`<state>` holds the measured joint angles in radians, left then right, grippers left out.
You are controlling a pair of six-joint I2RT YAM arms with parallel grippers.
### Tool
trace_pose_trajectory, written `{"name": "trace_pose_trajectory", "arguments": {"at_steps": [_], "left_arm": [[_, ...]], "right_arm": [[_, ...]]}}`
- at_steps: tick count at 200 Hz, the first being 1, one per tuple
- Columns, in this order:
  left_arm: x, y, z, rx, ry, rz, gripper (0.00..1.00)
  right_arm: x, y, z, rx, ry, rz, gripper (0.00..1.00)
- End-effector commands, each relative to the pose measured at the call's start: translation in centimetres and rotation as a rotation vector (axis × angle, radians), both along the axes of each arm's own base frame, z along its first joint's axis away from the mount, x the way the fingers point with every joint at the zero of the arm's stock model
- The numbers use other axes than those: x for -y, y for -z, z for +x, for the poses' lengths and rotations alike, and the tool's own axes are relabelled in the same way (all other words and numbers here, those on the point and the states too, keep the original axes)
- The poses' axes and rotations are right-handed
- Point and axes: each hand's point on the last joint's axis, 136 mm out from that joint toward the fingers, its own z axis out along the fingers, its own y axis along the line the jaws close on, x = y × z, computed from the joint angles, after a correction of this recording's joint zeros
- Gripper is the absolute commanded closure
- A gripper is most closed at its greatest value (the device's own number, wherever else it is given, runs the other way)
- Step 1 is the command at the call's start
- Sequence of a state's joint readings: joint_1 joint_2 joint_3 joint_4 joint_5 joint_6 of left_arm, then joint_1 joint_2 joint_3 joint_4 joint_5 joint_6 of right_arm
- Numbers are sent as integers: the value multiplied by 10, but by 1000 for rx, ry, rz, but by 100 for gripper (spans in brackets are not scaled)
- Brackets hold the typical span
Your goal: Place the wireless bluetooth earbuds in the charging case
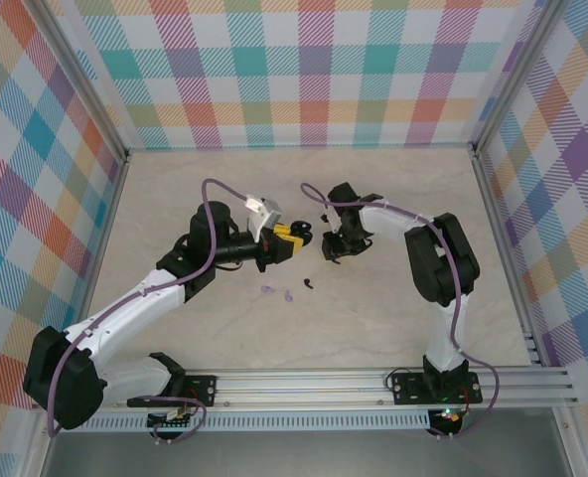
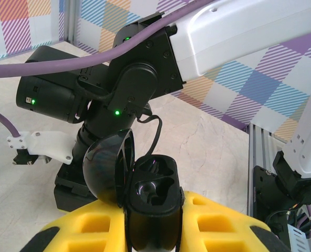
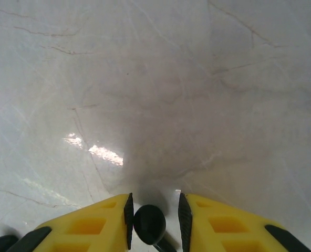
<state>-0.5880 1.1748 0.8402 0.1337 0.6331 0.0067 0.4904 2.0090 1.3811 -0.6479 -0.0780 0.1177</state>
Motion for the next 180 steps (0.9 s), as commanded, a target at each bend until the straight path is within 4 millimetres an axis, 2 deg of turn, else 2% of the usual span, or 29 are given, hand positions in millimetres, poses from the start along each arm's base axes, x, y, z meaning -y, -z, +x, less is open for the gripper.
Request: {"name": "trace_pose_trajectory", "arguments": {"at_steps": [1, 48, 86, 135, 180], "left_arm": [[1, -9, -4, 13, 4, -16, 92], [0, -8, -5, 14, 1, -16, 92], [-1, -10, -6, 20, 1, -20, 92], [-1, -10, -7, 15, 0, -21, 92], [-2, -10, -7, 16, -2, -21, 92]], "right_arm": [[11, -3, 10, 32, 73, -57, 68], [12, -12, 6, 23, 87, -49, 65], [2, -18, -4, -2, 5, -14, 64], [3, -14, -6, -6, -70, -85, 64], [-6, -11, -6, 2, -137, -103, 64]]}}
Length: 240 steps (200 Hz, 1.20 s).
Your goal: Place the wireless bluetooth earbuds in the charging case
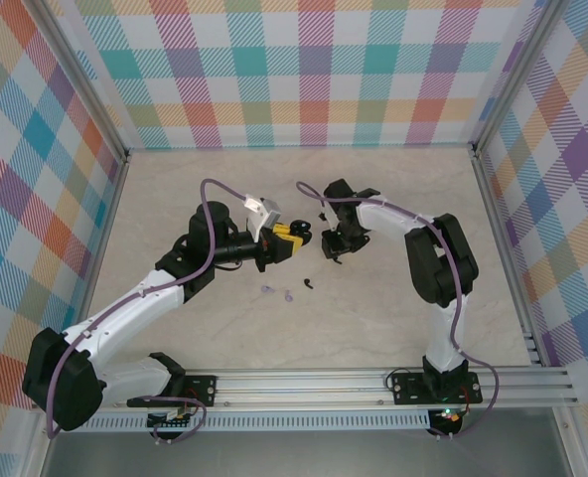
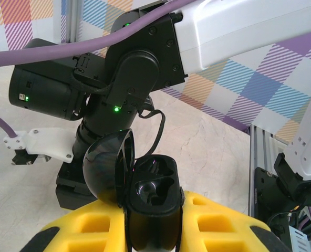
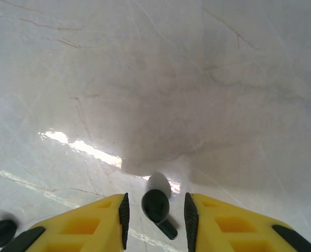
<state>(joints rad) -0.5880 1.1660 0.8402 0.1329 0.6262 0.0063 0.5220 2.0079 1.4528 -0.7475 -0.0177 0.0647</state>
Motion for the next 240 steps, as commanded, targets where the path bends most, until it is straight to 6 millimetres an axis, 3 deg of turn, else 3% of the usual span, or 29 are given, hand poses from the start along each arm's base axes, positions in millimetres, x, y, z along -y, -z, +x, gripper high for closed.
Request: {"name": "trace_pose_trajectory", "arguments": {"at_steps": [1, 152, 240], "left_arm": [[-1, -8, -8, 9, 5, -18, 92], [-1, -10, -8, 16, 6, -19, 92], [-2, -9, -8, 13, 2, -17, 92]], "right_arm": [[-3, 3, -4, -17, -64, -36, 64], [2, 22, -8, -49, -119, -139, 69], [8, 35, -10, -93, -60, -164, 78]]}}
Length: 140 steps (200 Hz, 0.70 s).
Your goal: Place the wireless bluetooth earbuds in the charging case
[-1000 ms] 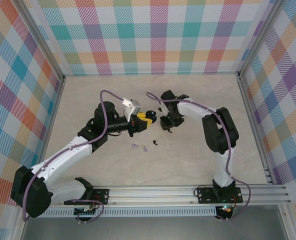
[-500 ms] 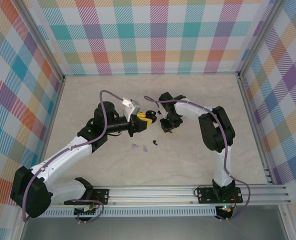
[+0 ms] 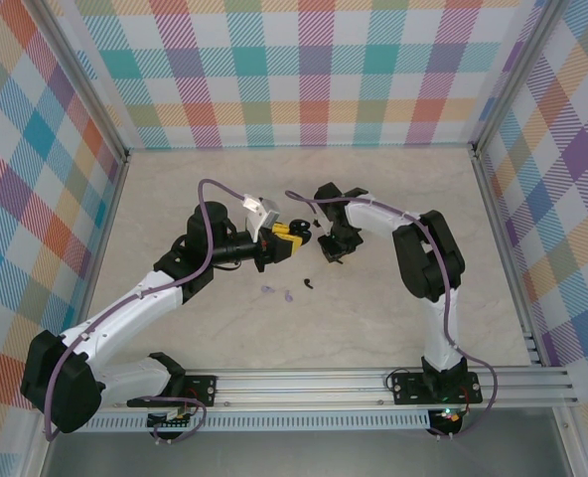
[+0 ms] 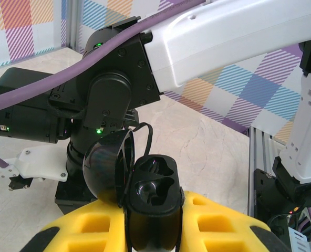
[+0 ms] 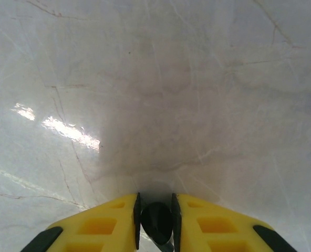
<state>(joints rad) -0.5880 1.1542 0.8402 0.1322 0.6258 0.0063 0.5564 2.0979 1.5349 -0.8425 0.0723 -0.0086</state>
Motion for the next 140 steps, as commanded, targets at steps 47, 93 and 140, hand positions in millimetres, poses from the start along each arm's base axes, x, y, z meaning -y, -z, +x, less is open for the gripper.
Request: {"name": "trace_pose_trajectory", "arguments": {"at_steps": [47, 93, 140], "left_arm": [[-2, 2, -3, -12, -20, 6, 92], [-6, 9, 5, -31, -74, 21, 92], [-7, 16, 12, -58, -112, 30, 92]], "right_arm": [[15, 13, 0, -92, 199, 64, 80], [16, -3, 9, -107, 337, 249, 80], [34, -10, 17, -91, 485, 328, 80]]}}
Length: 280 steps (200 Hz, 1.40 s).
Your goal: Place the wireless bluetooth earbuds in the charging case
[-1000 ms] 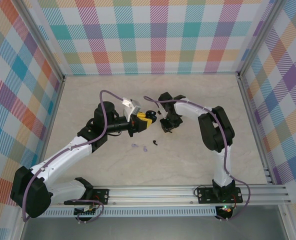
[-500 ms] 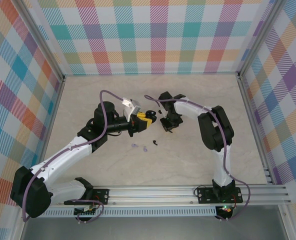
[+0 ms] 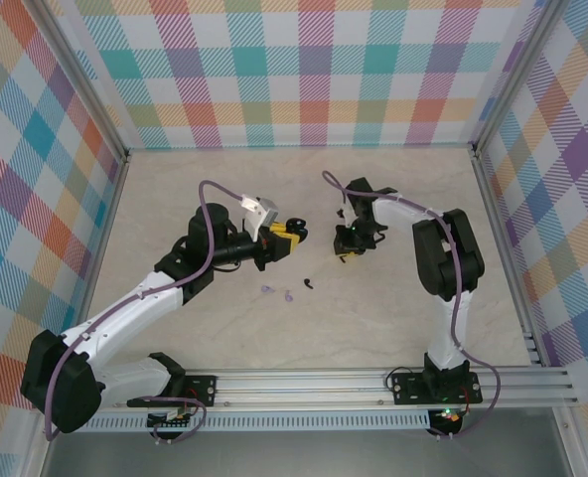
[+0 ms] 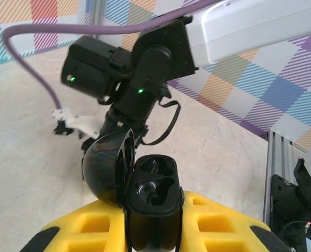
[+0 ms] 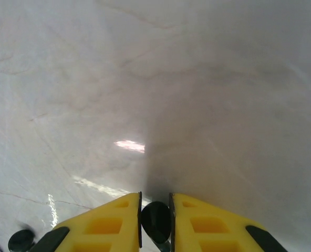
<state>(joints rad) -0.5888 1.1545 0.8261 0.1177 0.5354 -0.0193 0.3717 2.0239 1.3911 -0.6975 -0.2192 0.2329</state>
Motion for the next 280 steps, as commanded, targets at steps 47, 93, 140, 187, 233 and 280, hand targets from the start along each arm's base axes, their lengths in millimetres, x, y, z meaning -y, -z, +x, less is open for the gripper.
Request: {"name": "trace_pose_trajectory", "arguments": {"at_steps": [47, 93, 140, 187, 233, 280], "left_arm": [[0, 3, 0, -23, -22, 0, 91], [-2, 8, 1, -33, -34, 6, 92], [-6, 17, 9, -54, -85, 23, 92], [-8, 30, 22, -111, -157, 20, 91], [0, 41, 32, -151, -157, -6, 91], [2, 48, 40, -177, -155, -31, 91]], "right_arm": [[23, 0, 3, 3, 113, -54, 80], [11, -14, 6, 41, 114, 31, 80], [-2, -37, 9, 91, 124, 147, 81], [-8, -65, 7, 148, 137, 266, 81], [-10, -98, 1, 211, 121, 379, 80], [-16, -145, -8, 301, 82, 485, 80]]}}
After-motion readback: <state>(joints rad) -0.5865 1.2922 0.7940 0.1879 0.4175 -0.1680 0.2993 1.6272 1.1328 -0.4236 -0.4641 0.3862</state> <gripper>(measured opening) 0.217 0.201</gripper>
